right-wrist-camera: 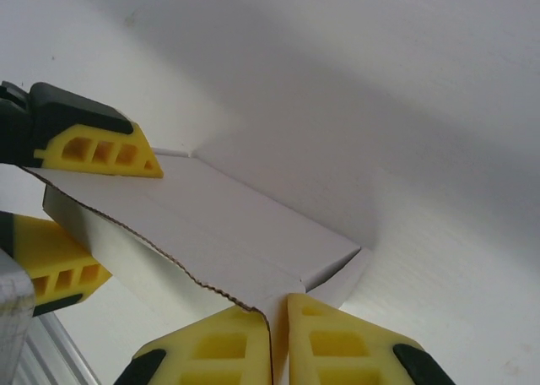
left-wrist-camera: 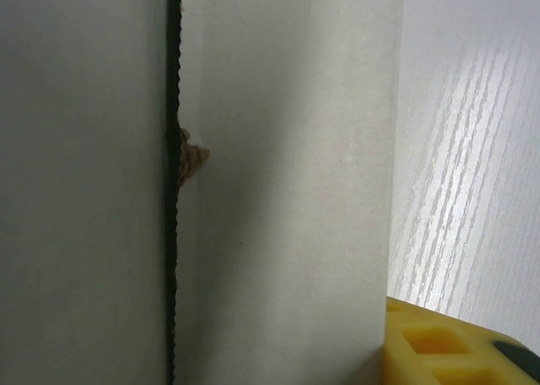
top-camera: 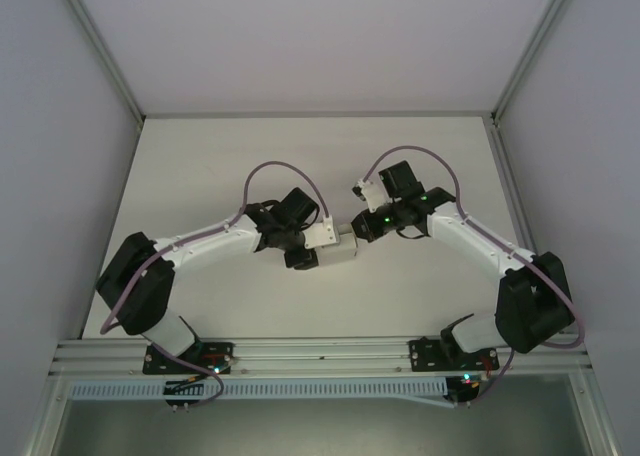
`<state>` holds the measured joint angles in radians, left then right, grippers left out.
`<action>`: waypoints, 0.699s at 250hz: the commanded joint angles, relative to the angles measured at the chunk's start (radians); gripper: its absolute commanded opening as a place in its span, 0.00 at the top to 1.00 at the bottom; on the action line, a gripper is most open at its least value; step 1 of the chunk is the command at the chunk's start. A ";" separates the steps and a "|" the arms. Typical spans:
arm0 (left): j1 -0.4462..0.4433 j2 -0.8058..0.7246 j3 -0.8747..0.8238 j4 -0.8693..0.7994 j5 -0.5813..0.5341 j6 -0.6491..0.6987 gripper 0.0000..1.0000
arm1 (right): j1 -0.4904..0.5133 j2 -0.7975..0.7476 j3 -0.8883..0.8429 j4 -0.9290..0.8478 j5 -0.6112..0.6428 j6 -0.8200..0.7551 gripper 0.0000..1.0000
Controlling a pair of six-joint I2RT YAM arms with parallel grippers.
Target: Assemble paper box
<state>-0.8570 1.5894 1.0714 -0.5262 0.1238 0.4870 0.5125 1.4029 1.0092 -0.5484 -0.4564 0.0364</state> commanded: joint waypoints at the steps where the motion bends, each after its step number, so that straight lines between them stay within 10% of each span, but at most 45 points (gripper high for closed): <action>1: 0.017 0.047 0.001 -0.040 -0.037 -0.031 0.53 | 0.025 0.004 0.043 -0.014 -0.010 0.155 0.90; 175: 0.031 0.070 0.021 -0.018 -0.044 -0.064 0.52 | 0.114 -0.100 -0.264 0.361 0.171 0.183 0.98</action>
<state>-0.8425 1.6131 1.0931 -0.5354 0.1116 0.4564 0.5804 1.3098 0.8364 -0.2909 -0.3065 0.1947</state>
